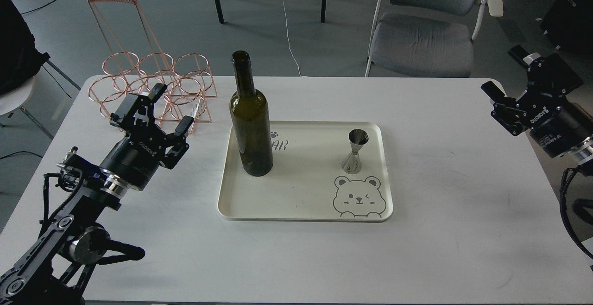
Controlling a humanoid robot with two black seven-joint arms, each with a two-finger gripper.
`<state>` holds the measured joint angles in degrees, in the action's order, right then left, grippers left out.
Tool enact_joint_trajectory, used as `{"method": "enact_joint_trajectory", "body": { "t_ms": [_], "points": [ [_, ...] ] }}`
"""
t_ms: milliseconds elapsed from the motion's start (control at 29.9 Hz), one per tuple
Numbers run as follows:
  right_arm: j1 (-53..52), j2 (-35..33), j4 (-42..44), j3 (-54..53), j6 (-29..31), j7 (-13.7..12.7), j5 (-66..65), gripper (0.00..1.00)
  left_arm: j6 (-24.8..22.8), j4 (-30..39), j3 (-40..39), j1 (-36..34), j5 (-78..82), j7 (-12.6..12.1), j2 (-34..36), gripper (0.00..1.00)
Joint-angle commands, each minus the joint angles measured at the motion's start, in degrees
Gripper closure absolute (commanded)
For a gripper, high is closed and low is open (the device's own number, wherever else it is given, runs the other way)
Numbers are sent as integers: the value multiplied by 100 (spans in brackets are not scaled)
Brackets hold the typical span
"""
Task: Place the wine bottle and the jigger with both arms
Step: 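Move the right gripper down toward the metal jigger on the tray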
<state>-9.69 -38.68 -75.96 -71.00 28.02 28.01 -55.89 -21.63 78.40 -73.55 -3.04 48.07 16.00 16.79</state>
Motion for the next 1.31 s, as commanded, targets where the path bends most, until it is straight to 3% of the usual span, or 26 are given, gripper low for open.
{"method": "enact_joint_trajectory", "body": {
  "t_ms": [0, 368, 469, 770, 1272],
  "points": [
    [353, 45, -699, -28, -7, -1, -1114, 1, 1, 8, -1, -4, 0, 0, 0, 2],
    [564, 71, -877, 981, -2765, -1, -4717, 1, 1, 26, -1, -21, 0, 0, 18, 2],
    [556, 194, -588, 1158, -3223, -1, -5658, 2, 1, 26, -1, -21, 0, 0, 18, 2],
    [-59, 730, 309, 1799, -3426, -1, -6838, 1, 1, 26, -1, -21, 0, 0, 18, 2],
    [-1131, 1513, 1338, 2433, -3435, -1, -6911, 1, 1, 35, -54, -30, 9, 0, 44, 2]
  ]
}}
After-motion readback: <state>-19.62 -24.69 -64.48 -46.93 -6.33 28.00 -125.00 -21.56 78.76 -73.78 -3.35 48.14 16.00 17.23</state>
